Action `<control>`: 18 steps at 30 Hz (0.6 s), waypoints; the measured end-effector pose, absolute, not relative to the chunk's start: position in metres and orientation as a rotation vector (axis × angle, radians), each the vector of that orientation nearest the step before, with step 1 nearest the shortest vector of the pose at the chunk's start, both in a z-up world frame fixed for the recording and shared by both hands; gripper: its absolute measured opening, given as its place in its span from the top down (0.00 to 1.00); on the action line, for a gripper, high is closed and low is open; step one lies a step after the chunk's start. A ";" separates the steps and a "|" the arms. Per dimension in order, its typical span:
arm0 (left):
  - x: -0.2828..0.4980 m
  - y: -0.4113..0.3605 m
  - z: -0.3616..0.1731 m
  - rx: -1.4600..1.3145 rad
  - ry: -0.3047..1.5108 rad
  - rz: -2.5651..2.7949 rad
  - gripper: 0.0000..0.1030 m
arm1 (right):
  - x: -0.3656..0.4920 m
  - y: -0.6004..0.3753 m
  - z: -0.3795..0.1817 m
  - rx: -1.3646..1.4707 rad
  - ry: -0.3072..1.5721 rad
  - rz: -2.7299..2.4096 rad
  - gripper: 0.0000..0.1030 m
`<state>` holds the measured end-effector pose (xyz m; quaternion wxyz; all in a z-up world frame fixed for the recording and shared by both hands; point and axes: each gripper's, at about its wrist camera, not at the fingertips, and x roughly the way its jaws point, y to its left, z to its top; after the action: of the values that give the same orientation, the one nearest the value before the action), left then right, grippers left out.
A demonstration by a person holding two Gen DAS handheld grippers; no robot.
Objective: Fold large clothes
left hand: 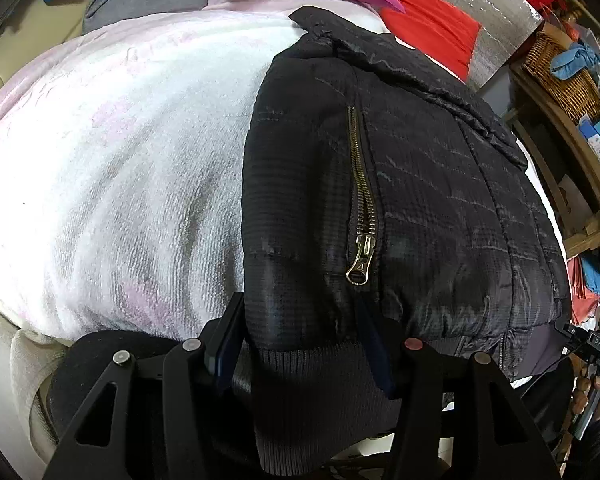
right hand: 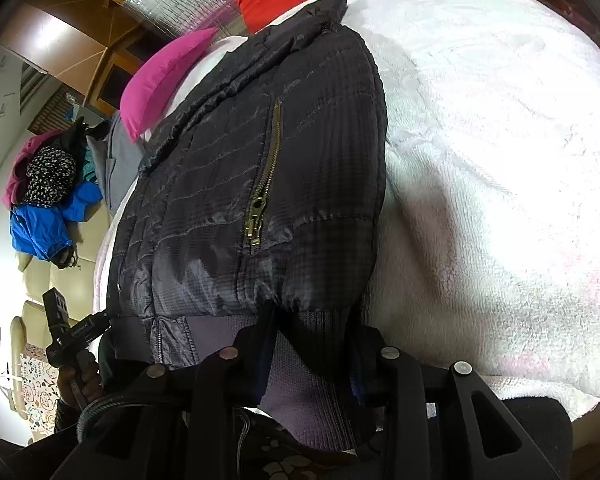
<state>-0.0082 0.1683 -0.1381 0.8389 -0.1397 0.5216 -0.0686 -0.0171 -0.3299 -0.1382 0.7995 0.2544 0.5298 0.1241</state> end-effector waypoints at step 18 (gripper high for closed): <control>-0.032 0.176 -0.101 -0.229 1.013 -0.170 0.83 | -0.040 -0.328 -0.115 0.585 1.100 0.356 0.90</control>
<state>-0.0323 0.1760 -0.1014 0.8648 -0.1092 0.4834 -0.0811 -0.0401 -0.3277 -0.1153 0.7973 0.2723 0.5124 0.1660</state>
